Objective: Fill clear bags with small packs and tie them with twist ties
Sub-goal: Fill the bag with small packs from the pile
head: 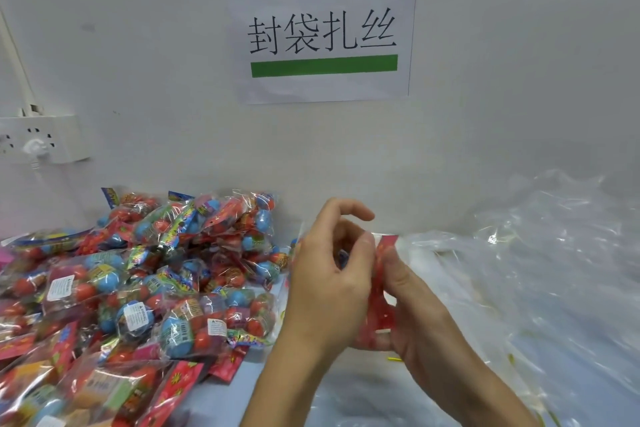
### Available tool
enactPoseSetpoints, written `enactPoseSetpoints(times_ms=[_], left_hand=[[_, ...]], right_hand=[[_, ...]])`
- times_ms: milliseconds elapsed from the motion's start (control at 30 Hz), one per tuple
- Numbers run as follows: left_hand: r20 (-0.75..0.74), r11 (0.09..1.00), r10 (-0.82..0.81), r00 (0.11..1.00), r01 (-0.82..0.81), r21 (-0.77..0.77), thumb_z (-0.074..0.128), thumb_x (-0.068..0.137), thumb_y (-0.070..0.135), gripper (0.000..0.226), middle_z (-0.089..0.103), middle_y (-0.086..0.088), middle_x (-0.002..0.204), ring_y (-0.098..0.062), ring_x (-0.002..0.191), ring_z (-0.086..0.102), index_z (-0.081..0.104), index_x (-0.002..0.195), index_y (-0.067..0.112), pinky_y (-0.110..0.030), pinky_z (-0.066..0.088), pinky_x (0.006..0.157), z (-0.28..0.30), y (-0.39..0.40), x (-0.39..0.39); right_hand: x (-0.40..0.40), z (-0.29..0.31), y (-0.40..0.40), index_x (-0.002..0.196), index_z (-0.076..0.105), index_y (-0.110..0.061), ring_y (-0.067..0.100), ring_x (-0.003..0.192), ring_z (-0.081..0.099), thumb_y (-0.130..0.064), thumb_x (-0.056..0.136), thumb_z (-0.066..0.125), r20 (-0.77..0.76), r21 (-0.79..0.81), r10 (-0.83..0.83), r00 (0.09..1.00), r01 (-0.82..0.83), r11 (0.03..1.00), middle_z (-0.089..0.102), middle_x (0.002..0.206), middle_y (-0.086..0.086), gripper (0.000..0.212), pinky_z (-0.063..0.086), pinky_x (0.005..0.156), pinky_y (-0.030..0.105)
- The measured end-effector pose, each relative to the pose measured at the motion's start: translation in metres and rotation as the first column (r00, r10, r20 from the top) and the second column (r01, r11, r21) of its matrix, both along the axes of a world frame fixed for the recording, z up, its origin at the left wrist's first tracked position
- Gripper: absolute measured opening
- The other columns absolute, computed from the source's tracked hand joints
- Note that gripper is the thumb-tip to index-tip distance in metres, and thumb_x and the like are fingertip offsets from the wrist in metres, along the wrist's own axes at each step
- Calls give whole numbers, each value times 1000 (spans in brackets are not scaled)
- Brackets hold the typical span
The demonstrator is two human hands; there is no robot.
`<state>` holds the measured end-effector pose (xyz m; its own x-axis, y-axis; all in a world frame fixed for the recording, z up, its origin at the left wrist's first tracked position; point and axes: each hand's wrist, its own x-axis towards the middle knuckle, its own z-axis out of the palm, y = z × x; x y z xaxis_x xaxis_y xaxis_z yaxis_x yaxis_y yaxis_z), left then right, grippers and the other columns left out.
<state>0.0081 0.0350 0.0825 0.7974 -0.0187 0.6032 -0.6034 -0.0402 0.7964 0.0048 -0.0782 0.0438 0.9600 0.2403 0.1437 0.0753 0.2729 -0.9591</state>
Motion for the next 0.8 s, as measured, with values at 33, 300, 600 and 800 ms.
enactPoseSetpoints(times_ms=[33,300,600,800], left_hand=[[-42,996,-59,997,56,-74,51,87,17,14,58,-3,69,-12,59,51,60,97,21,-27,43,50,2,1,-1],[-169,951,-70,983,14,-310,49,99,5,15,61,1,74,-14,59,54,59,94,15,-23,47,52,-3,1,6],[-274,994,110,956,-110,14,63,66,68,68,55,17,125,14,100,58,49,130,49,0,45,65,-8,26,12],[-269,992,124,955,-127,6,66,64,68,56,72,-11,85,-25,79,72,67,99,25,-40,60,66,-17,24,18]], right_hand=[[0,0,2,119,69,-32,19,96,73,-71,76,66,8,-5,-22,1000,22,1000,74,112,-2,59,61,80,53],[6,-5,4,97,68,-35,16,74,76,-25,92,71,126,-39,-447,886,455,890,75,89,-5,12,61,53,38],[-2,7,7,96,67,-34,8,72,74,-31,90,71,177,-60,-457,871,473,879,74,83,-12,7,58,46,33],[-7,11,4,105,69,-30,2,77,72,-58,82,62,211,-239,-236,949,284,929,76,87,-13,37,53,64,19]])
